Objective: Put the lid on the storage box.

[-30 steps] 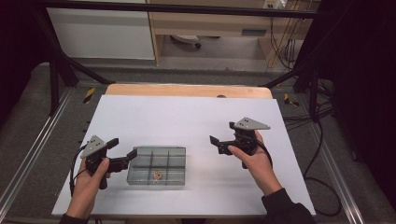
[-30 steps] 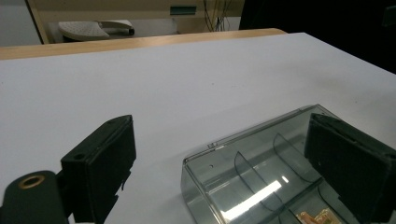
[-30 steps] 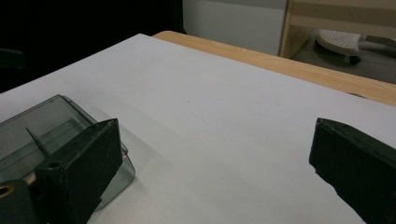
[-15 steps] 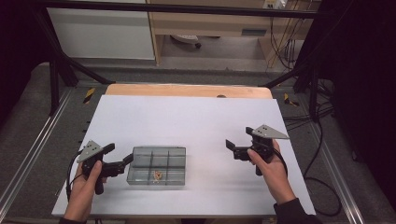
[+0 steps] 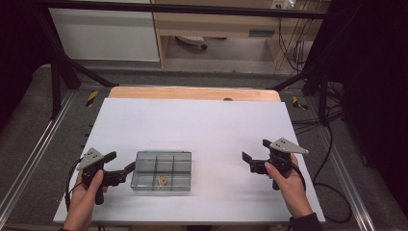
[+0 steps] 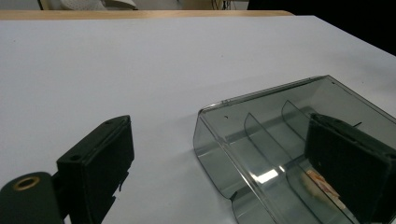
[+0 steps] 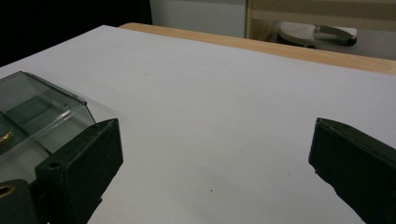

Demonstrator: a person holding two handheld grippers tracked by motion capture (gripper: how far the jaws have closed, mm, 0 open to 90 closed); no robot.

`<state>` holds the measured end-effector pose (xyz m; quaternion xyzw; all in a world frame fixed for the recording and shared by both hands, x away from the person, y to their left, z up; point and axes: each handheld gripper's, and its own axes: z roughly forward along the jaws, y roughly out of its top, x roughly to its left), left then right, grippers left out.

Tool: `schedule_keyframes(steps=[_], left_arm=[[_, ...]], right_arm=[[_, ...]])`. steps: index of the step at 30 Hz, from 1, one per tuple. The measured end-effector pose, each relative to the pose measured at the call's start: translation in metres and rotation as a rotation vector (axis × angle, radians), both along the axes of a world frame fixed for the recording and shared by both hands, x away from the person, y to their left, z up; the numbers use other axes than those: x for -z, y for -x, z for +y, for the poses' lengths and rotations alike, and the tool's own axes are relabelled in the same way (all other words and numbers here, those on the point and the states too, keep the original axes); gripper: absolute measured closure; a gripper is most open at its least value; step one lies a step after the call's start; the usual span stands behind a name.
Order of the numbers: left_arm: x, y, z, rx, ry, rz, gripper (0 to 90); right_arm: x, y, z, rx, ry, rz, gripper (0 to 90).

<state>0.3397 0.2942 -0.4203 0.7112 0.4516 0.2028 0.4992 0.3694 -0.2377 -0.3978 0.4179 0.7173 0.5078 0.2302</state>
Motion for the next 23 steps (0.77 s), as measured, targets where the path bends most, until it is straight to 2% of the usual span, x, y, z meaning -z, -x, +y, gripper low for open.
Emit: schedule_keyframes(steps=[10, 16, 20, 23], left_arm=[[0.004, 0.005, 0.007, 0.001, -0.029, 0.015, 8.6], [0.005, 0.007, 0.009, -0.001, -0.047, 0.017, 8.5], [0.008, 0.006, 0.009, -0.001, -0.081, 0.027, 8.5], [0.01, 0.004, 0.007, -0.002, -0.122, 0.041, 8.5]], right_arm=[[0.012, 0.011, -0.012, 0.004, 0.002, 0.031, 3.8], [0.02, 0.016, -0.017, 0.013, 0.05, 0.052, 3.7], [0.024, 0.018, -0.021, 0.031, 0.06, 0.067, 3.7], [0.031, 0.017, -0.024, 0.043, 0.087, 0.084, 3.7]])
